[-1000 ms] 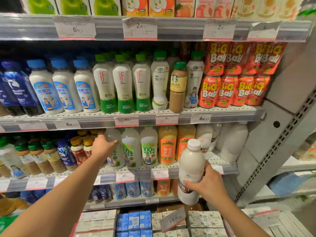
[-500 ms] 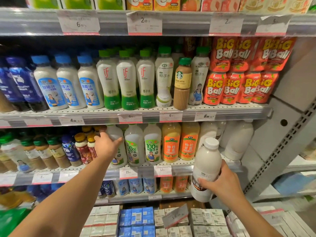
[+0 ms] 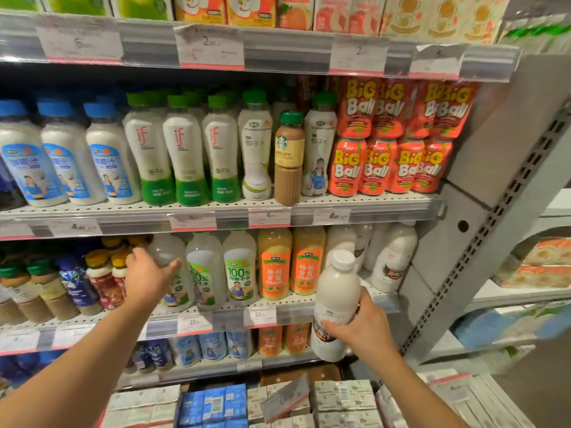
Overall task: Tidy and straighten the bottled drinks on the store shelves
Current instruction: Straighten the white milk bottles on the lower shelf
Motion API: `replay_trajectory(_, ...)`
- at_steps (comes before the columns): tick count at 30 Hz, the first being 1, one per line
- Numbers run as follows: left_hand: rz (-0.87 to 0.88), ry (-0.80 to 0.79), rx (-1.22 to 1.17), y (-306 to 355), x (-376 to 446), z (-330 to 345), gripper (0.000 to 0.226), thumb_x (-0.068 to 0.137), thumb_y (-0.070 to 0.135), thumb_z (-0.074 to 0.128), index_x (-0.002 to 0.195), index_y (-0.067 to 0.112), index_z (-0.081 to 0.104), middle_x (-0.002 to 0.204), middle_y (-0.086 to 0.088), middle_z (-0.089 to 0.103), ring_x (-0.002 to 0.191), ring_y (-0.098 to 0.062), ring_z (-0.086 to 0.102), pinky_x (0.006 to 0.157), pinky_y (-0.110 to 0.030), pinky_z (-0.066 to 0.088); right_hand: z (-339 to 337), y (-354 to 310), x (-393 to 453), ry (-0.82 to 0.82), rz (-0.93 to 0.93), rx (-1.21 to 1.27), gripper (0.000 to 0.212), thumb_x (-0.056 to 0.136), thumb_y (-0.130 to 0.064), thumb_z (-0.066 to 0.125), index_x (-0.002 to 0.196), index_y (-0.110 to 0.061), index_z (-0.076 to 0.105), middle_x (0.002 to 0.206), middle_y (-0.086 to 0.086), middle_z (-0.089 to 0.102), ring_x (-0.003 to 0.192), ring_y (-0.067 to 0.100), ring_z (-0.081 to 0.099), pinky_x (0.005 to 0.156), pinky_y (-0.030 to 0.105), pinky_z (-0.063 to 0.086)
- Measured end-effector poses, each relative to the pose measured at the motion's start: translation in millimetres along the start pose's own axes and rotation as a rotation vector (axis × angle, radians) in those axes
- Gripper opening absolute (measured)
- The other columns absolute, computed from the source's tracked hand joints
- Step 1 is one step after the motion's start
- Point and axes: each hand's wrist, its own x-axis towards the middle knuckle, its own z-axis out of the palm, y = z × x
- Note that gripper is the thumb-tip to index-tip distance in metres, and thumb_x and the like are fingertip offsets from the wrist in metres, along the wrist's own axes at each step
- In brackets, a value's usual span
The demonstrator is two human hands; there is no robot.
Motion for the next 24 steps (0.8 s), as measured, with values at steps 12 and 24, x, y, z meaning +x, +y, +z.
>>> replay_trajectory(12,1.022,0.083,0.090,125,-110,15,0.039,0.082,0.014,0.076,0.119,0.014,0.065,0.126,-0.005,0.062,0.116,-0.029,0.055,0.096,-0.042,0.047,-42,41,67,0.105,0.087,0.006,0.074,0.061,-0.042,0.092,0.118,-0.030,0.048,0.104,-0.006,0.063,0.102,0.020,0.061,0.089,0.043,0.055)
replay_trajectory(24,1.070,0.010,0.431,220,-150,52,0.073,0.083,0.027,0.063,0.152,0.016,0.040,0.160,-0.011,0.037,0.146,-0.035,0.036,0.107,-0.052,0.042,-51,56,138,0.122,0.103,-0.038,0.075,0.070,-0.042,0.089,0.128,-0.015,0.050,0.103,0.001,0.060,0.095,0.023,0.056,0.078,0.036,0.050)
